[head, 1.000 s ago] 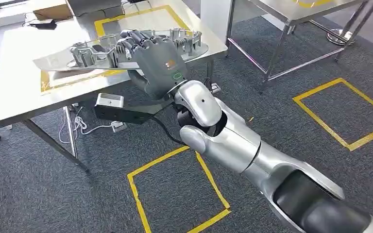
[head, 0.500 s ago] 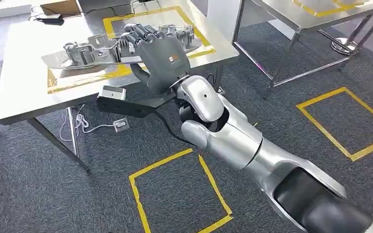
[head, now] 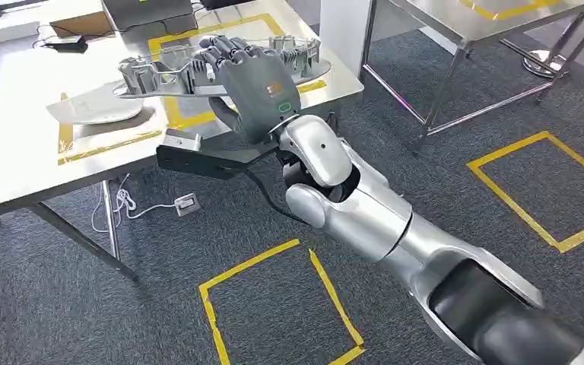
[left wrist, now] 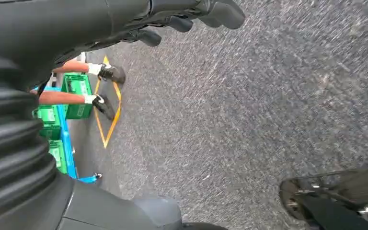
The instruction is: Take the parts from the cabinet and place them on the table.
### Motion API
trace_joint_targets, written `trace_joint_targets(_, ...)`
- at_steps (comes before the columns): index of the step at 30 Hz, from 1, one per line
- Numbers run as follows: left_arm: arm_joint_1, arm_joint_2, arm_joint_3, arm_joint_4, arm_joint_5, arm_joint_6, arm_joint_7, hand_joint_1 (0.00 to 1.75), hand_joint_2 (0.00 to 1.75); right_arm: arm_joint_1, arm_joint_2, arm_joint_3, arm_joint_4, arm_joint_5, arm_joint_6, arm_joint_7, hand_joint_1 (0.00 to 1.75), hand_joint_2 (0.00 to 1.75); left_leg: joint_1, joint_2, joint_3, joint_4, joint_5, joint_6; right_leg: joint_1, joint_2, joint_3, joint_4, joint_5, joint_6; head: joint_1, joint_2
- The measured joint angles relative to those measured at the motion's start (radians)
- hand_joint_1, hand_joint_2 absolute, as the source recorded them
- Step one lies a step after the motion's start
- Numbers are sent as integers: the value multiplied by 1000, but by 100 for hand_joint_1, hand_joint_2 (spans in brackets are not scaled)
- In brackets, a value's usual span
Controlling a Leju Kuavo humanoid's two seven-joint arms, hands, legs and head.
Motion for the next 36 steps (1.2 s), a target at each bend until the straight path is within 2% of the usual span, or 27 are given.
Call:
trace_joint_targets(1,0,1,0,0,0,0,0,0,175,0,0,0,0,-2,0,0,175,175,-2,1,35,-93,62,7,0,0,12,0,-8,3,0,0)
trace_joint_targets(2,0,2,0,0,0,0,0,0,175,0,0,0,1,-4,0,0,175,175,-5,3,56,-161,91,14,0,-1,20,-1,-16,7,0,0)
trace_joint_targets(3,0,3,0,0,0,0,0,0,175,-2,0,0,4,-4,0,-1,175,175,-14,5,60,-170,49,17,2,-1,23,0,-18,12,0,0)
trace_joint_targets(5,-1,3,0,0,2,1,1,0,175,-4,0,-1,5,-5,-1,0,175,175,-15,3,71,-182,62,31,3,-1,26,4,-21,28,-1,0)
trace_joint_targets(7,1,1,0,0,3,1,2,0,175,-7,0,-3,5,-6,-1,0,175,175,-8,1,89,-186,62,41,5,-2,29,10,-27,37,-1,0)
trace_joint_targets(8,0,2,0,0,3,2,2,0,175,-7,0,-3,6,-7,-1,-1,175,175,-7,1,98,-189,59,47,0,-2,19,37,-35,42,2,0)
trace_joint_targets(9,-1,3,0,0,3,3,2,0,175,-10,0,-3,6,-7,0,-1,175,175,-7,1,101,-189,55,53,0,-3,-7,84,-51,46,4,0)
trace_joint_targets(11,-3,2,0,0,3,3,2,0,175,-9,0,-3,8,-6,0,-2,175,175,-7,0,105,-188,46,58,-3,-3,-105,237,-110,58,5,0)
trace_joint_targets(12,-2,2,0,0,3,3,2,0,175,-8,0,-3,10,-6,0,-3,175,175,-7,0,107,-186,41,57,-3,-3,-148,293,-128,60,4,0)
trace_joint_targets(13,0,2,1,0,6,3,3,0,175,-8,0,-3,10,-7,-1,-3,175,175,-7,-1,111,-184,35,56,-4,-3,-170,305,-119,59,5,0)
trace_joint_targets(15,3,1,1,0,6,3,-1,0,175,-8,0,-3,11,-7,-1,-3,175,175,-7,-4,127,-181,21,54,-6,-3,-147,209,-35,55,5,0)
trace_joint_targets(17,3,1,2,0,9,6,-6,0,175,-8,0,-3,18,-7,-1,-4,175,175,-7,-8,144,-181,5,46,-5,-4,-81,26,83,47,5,0)
trace_joint_targets(18,3,1,5,1,9,6,-6,0,175,-10,0,-4,22,-6,-6,-6,175,175,-10,-8,146,-180,1,38,1,-4,-77,1,55,41,3,0)
trace_joint_targets(19,1,2,9,0,10,8,-7,0,175,-11,0,-4,23,-5,-9,-7,175,175,-9,-9,141,-184,0,32,5,-3,-71,-2,44,34,5,0)
trace_joint_targets(20,1,2,10,0,10,9,-7,0,175,-11,1,-5,24,-5,-12,-8,175,175,-9,-8,146,-186,-2,25,5,-3,-70,-8,59,27,5,0)
trace_joint_targets(22,4,2,11,0,11,9,-6,0,175,-11,0,-8,26,-7,-13,-8,175,175,-10,-8,159,-184,-3,13,1,-2,-56,-13,56,13,5,0)
trace_joint_targets(23,3,3,12,-1,11,9,-6,0,175,-11,2,-8,27,-7,-13,-7,175,175,-9,-5,150,-168,-10,11,-2,-3,-42,-19,55,8,5,0)
trace_joint_targets(24,1,3,12,0,11,9,-6,0,175,-12,2,-8,28,-7,-13,-8,175,175,-8,-2,128,-120,-22,10,-4,-3,-35,-20,50,1,0,0)
trace_joint_targets(27,2,3,15,0,11,8,-6,0,175,-11,3,-8,31,-6,-15,-8,175,175,-7,-1,1,89,-104,-4,-2,-4,-22,-20,35,-4,1,0)
trace_joint_targets(28,5,3,16,0,11,7,-6,0,175,-11,3,-8,34,-5,-16,-8,175,175,-7,0,-27,119,-108,-5,-2,-2,-15,-20,29,-4,1,0)
trace_joint_targets(29,7,4,16,0,11,7,-6,0,175,-9,3,-8,35,-5,-16,-8,175,175,-7,0,-31,102,-81,-4,-3,-1,-6,-19,21,-3,0,0)
trace_joint_targets(30,7,5,16,0,10,7,-6,0,175,-9,3,-8,37,-5,-16,-8,175,175,-7,0,-17,47,-34,-1,-3,1,4,-18,14,0,0,0)
trace_joint_targets(32,7,8,17,0,9,7,-6,0,175,-9,3,-9,39,-5,-16,-7,175,175,-7,2,49,-134,90,7,-4,1,31,-18,-5,7,0,0)
trace_joint_targets(33,7,8,17,1,9,6,-6,0,175,-10,2,-9,42,-5,-16,-8,175,175,-10,4,60,-175,97,9,-2,1,34,-17,-12,13,2,0)
trace_joint_targets(34,4,8,17,1,8,5,-7,0,175,-13,3,-9,43,-4,-17,-9,175,175,-16,6,63,-199,59,15,0,2,27,-15,-14,18,-3,0)
trace_joint_targets(35,2,8,17,0,6,3,-7,0,175,-14,3,-10,43,-3,-17,-9,175,175,-16,4,68,-192,80,25,1,2,25,-16,-18,25,0,0)
trace_joint_targets(36,3,8,17,0,5,2,-6,0,175,-12,2,-11,43,-2,-18,-9,175,175,-14,4,69,-193,75,33,3,2,29,-7,-16,32,-2,0)
